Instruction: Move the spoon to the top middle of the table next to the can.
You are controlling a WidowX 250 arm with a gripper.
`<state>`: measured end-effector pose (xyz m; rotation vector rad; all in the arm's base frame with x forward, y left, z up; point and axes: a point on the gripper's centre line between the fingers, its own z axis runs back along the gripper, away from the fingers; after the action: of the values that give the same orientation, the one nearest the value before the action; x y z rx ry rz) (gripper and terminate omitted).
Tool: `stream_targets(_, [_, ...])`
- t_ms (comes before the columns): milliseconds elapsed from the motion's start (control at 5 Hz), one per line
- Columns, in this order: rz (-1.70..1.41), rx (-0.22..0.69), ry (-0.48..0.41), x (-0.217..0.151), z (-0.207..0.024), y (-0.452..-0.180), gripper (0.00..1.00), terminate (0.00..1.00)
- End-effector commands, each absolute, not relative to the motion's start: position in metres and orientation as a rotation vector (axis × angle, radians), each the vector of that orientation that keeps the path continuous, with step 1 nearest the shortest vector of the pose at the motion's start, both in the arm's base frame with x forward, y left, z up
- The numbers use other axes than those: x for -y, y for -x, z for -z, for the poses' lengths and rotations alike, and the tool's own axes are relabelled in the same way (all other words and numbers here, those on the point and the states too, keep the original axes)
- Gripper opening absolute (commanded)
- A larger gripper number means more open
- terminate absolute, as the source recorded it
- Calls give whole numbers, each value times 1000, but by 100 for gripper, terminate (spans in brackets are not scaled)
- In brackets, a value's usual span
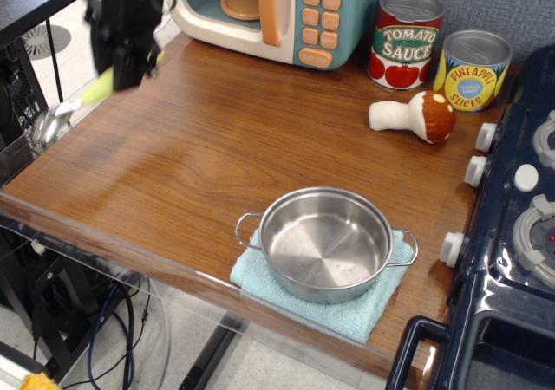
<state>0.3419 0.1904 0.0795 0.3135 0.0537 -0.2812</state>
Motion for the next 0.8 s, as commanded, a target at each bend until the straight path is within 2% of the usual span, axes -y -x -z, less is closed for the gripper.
stream_targets(0, [668,149,-402,-128,-139,-356,0,0])
stream_targets(200, [910,224,-424,-110,-142,-356,0,0])
stream_targets(600, [1291,228,-443,-100,-117,-367,0,0])
